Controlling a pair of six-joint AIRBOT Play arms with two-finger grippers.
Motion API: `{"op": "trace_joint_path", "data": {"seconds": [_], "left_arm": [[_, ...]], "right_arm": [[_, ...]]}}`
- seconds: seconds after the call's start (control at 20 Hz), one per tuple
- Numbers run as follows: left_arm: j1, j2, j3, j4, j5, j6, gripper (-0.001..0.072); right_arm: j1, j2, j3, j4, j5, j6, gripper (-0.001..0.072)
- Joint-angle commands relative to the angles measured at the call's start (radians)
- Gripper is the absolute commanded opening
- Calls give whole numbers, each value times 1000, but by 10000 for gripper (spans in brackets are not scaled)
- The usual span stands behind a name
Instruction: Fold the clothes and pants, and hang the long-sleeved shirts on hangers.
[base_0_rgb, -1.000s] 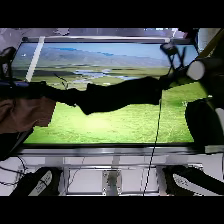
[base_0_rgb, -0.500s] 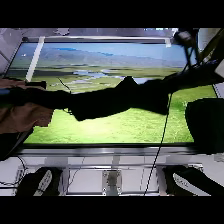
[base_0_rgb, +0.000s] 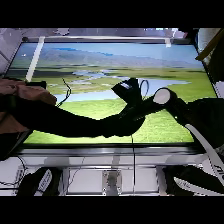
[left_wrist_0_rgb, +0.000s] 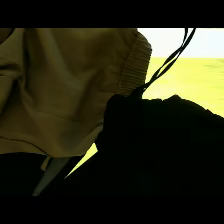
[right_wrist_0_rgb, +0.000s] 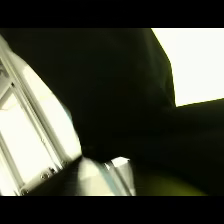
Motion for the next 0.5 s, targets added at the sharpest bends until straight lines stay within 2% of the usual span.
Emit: {"op": "trace_joint_path", "data": {"seconds": [0.0, 0.15, 0.25, 0.35, 0.45], "left_arm": [[78, 0, 0, 37, 6, 0, 21], [152, 0, 0, 37, 6, 0, 21], [183, 0, 0, 37, 6, -1, 21], [190, 0, -1, 37, 6, -1, 21], [188, 0, -1, 36, 6, -2, 21]], "right_arm": [[13, -43, 3, -11, -143, -27, 438], [-128, -25, 123, -229, -143, 65, 438], [-253, -27, 162, -314, -240, 151, 437], [-376, -68, 162, -309, -308, 255, 437], [-459, -163, 162, -243, -285, 276, 437]]}}
